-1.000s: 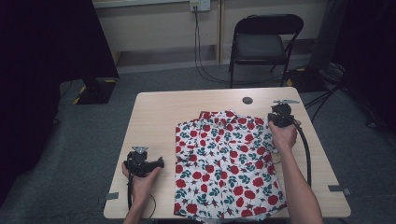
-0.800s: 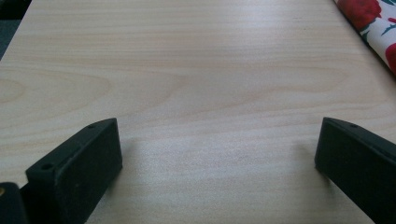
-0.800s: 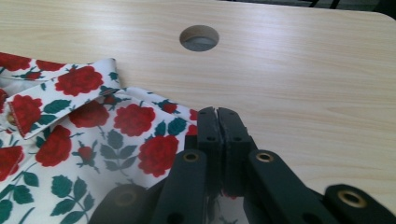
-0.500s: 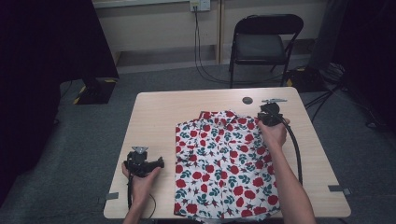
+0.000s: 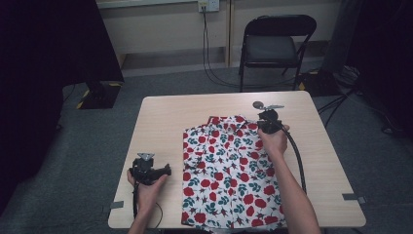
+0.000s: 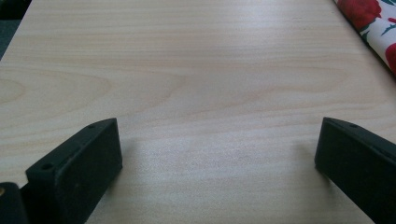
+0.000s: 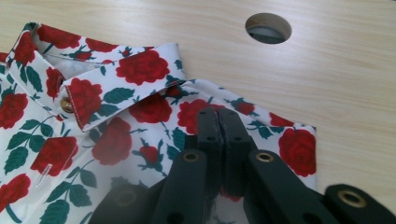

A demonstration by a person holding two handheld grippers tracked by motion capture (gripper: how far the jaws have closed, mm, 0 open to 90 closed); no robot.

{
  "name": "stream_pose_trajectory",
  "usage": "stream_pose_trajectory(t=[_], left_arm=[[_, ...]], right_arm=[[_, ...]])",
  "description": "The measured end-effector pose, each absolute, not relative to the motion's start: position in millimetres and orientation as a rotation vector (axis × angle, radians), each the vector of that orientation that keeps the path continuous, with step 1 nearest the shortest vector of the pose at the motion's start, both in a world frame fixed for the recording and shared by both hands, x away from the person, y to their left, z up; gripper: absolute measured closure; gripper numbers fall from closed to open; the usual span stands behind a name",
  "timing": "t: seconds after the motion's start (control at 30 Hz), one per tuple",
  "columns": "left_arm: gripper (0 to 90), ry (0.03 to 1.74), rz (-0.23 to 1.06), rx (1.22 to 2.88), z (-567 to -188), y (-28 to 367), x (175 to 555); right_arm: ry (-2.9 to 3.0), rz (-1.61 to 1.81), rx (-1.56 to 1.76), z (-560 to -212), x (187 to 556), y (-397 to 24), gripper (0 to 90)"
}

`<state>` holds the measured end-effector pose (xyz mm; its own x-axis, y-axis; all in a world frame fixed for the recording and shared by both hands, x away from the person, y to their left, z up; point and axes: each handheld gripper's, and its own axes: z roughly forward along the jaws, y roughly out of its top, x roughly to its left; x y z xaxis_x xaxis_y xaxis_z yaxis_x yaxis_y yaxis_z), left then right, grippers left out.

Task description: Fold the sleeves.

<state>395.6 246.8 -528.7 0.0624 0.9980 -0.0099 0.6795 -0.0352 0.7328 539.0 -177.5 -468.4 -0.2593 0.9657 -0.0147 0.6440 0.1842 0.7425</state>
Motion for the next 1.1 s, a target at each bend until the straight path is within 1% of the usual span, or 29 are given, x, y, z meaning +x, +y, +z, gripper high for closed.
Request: stream_pose_trajectory(t=[0.23,0.8,0.97,1.03,1.1], left_arm=[[0.1,1.673,0.719,1.778,-528.6,247.0,395.7],[0.1,1.673,0.719,1.778,-528.6,247.0,395.7],[0.1,1.673,0.719,1.778,-528.6,247.0,395.7],[0.1,1.674,0.719,1.778,-528.6,247.0,395.7],[0.1,1.673,0.719,1.778,-528.6,247.0,395.7]], right_arm=[[2.008,0.841,1.502,-477.5,542.5,-168.0,88.7],[2.062,0.777,1.535,-498.2,550.9,-161.3,87.7],[2.072,0.763,1.534,-500.8,552.3,-158.1,85.0],[2.076,0.770,1.544,-500.5,552.5,-158.4,82.4],[2.083,0.777,1.548,-500.3,552.7,-157.8,76.5]])
